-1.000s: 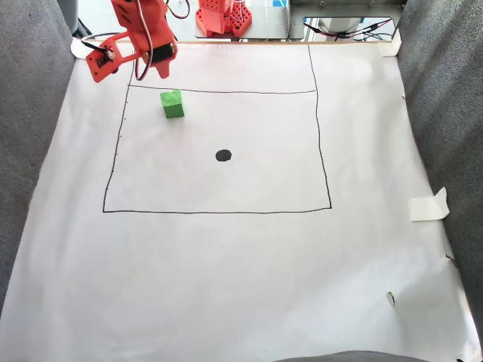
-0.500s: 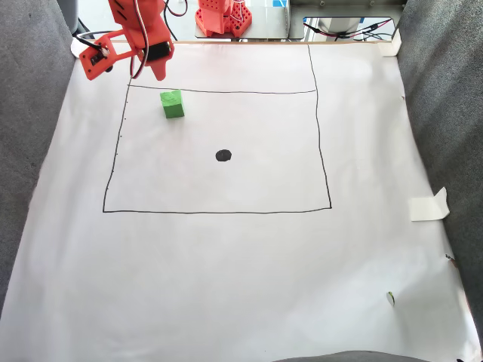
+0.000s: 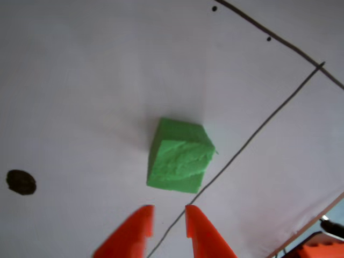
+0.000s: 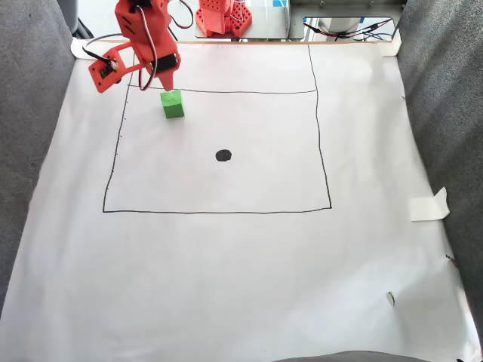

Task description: Grasp the colored block, Place it on the black dot, and then return the arm to the default position.

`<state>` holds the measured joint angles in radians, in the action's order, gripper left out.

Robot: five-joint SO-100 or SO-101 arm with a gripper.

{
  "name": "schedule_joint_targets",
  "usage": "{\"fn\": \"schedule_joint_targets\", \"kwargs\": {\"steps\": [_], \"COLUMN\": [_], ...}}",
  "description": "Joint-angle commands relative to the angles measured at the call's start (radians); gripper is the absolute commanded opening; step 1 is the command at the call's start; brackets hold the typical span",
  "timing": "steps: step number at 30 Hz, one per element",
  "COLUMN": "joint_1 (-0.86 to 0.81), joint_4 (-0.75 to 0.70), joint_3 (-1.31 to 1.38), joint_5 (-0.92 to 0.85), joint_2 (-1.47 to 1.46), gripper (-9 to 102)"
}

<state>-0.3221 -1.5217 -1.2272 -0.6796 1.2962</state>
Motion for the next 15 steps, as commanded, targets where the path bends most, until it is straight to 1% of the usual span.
{"fn": "schedule_joint_targets", "kwargs": {"steps": [1, 4, 9, 13, 15], "joint_1": [0.003, 0.003, 0.009, 0.011, 0.012], "joint_4": [0.017, 0.028, 0.032, 0.006, 0.003], "joint_3": [-0.012, -0.038, -0.061, -0.067, -0.071], "joint_5": [-0.014, -0.021, -0.021, 0.017, 0.018], "joint_2": [0.02, 0.031, 0.041, 0.044, 0.044], "gripper": [17, 22, 26, 41, 41]}}
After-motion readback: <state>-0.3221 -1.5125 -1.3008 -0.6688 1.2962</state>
